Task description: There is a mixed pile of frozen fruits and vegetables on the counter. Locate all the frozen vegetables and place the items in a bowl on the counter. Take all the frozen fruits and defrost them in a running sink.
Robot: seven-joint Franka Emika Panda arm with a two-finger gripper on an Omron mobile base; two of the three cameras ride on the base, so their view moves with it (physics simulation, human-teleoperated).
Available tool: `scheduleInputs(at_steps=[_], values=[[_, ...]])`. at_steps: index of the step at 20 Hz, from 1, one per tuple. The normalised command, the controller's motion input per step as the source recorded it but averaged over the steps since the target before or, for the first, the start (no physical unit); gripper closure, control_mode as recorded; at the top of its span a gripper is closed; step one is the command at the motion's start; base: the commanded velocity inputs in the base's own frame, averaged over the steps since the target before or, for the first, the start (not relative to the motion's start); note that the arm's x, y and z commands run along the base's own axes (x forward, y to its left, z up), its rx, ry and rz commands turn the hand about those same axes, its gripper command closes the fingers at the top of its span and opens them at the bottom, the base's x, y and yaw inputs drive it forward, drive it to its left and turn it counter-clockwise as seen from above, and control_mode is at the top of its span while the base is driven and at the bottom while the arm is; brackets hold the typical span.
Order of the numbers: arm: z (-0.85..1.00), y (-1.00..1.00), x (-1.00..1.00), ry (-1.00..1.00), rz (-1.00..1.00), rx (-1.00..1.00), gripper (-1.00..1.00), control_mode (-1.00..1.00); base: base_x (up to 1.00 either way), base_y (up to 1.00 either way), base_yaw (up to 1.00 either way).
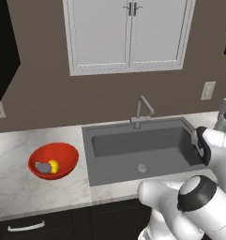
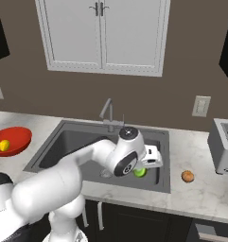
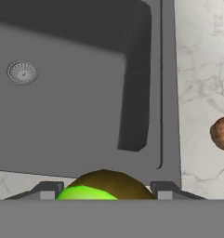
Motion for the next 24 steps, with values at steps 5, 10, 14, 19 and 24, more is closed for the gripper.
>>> scheduleInputs(at_steps=[5, 10, 14, 19, 24], values=[[-0.01, 0.27, 0.32, 0.00, 0.00, 0.00, 1.00, -1.00, 0.00, 0.00, 0.00], [-0.07, 0.21, 0.35, 0.00, 0.00, 0.00, 1.00, -1.00, 0.00, 0.00, 0.00], [-0.22, 0.23, 0.39, 0.00, 0.00, 0.00, 1.00, -1.00, 0.00, 0.00, 0.00], [-0.35, 0.25, 0.32, 0.00, 0.00, 0.02, 1.00, -1.00, 0.00, 0.00, 0.00], [-0.36, 0.16, 0.18, 0.00, 0.00, 0.09, 1.00, -1.00, 0.00, 0.00, 0.00]])
